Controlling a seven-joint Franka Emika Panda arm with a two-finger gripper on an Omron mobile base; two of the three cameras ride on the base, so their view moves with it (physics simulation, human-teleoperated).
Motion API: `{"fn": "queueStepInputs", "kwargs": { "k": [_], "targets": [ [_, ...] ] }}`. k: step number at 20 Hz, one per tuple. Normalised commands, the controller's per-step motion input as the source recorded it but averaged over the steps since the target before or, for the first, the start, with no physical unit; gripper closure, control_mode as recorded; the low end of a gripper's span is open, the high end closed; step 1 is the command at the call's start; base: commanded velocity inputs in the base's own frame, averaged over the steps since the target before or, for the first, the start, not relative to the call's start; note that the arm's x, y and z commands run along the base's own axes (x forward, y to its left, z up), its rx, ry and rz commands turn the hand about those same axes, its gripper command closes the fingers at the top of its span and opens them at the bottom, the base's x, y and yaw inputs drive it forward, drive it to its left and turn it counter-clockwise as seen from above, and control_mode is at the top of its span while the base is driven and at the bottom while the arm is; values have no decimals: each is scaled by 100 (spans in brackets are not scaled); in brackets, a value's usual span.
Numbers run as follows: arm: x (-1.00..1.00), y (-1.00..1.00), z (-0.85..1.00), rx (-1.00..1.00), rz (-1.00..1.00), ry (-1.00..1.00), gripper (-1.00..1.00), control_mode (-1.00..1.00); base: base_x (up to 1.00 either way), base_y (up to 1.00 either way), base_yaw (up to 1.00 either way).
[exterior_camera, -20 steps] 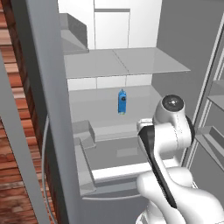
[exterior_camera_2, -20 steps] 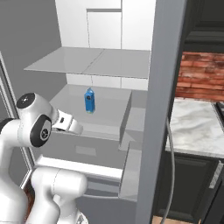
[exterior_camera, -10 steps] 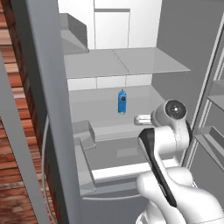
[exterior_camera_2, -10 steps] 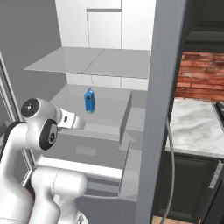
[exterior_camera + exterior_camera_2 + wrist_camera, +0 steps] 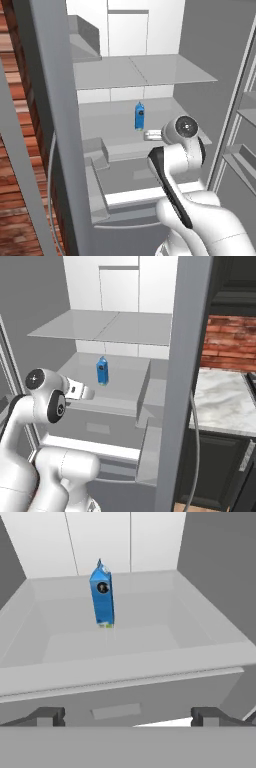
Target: Take a sugar cube from the saucer and place it inside the coffee. Then, grab milk from the fridge and place it next to the coffee on the counter to sweeten the coffee.
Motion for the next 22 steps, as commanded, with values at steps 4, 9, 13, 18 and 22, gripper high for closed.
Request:
{"fn": "queueStepInputs", "kwargs": {
  "k": [4,9,13,18,22],
  "targets": [
    [32,17,0,3,0,3,-100,-100,0,0,0],
    [31,5,0,3,0,5,-100,-100,0,0,0],
    [37,0,0,1,0,0,-100,-100,0,0,0],
    [37,0,-4,0,0,0,-100,-100,0,0,0],
    [36,0,-12,0,0,0,-100,-100,0,0,0]
  ]
}}
